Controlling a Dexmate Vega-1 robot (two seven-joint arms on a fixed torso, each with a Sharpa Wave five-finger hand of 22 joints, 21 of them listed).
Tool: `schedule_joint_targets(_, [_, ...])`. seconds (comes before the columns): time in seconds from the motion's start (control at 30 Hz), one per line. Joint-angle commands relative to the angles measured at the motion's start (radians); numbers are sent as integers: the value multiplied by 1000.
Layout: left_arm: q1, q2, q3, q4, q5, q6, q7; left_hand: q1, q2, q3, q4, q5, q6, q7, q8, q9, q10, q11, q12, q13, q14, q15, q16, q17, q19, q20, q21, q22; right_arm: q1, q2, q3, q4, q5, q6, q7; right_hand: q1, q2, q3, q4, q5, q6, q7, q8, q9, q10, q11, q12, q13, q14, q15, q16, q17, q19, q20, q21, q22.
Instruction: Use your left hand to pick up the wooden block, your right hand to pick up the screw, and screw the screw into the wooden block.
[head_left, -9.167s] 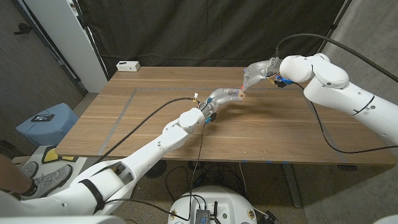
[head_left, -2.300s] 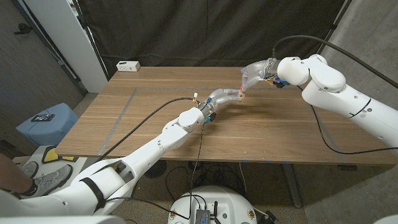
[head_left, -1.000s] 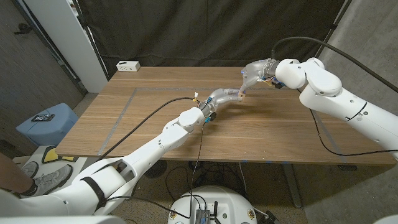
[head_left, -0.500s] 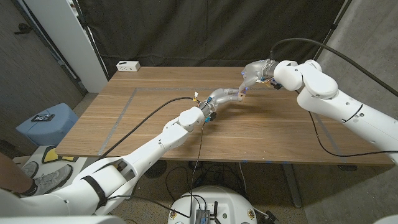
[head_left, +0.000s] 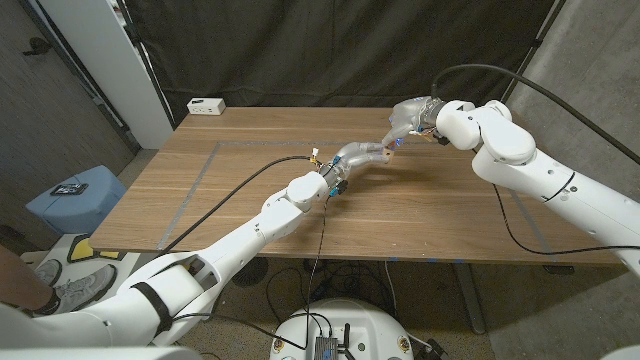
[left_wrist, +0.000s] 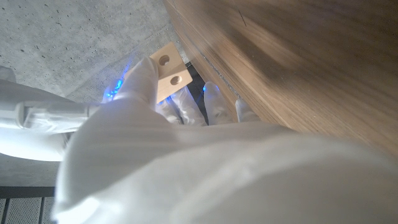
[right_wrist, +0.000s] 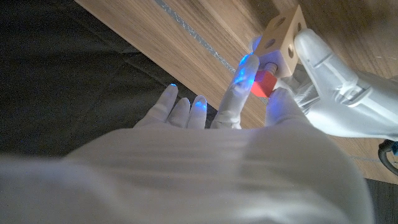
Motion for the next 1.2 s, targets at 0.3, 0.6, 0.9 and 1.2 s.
schedule_joint_targets(0.3, [-3,0,-3,10,-6,-5,-8,-11,21,52,42,4,19,8,7,4,10,2,13,39,2,-51,2,1,7,4,8,6,-14,30,-6,4,-64,-33,-5,-91,-11,-37,26,0,88,11,6,-10,57,-7,5,0,37,-11,6,3,18,0,3,2])
schedule_joint_targets(0.6, [-1,5,-6,6,-9,-5,-11,-10,22,54,41,5,19,10,7,4,8,2,12,38,1,-51,1,1,7,5,8,6,4,23,-7,-15,-69,-35,74,-147,-22,-62,41,5,20,12,-40,-8,41,35,-17,1,27,4,-7,4,4,12,-5,2])
schedule_joint_targets(0.9, [0,11,-8,2,-9,-10,-14,-9,23,56,40,6,19,10,7,4,9,3,12,38,1,-50,1,0,7,5,8,6,25,21,-6,-20,-59,-26,130,-195,-19,-83,50,8,-112,23,-100,8,-25,76,-47,3,-12,32,-30,6,-34,21,-12,2])
schedule_joint_targets(1.2, [-1,14,-9,1,-13,-7,-23,-11,24,57,41,6,21,9,7,4,7,3,12,38,1,-49,2,1,7,5,8,6,35,16,-3,-20,-44,-8,160,-198,-14,-87,37,10,-254,33,-142,36,-92,90,-56,6,-46,50,-45,4,-57,33,-12,1])
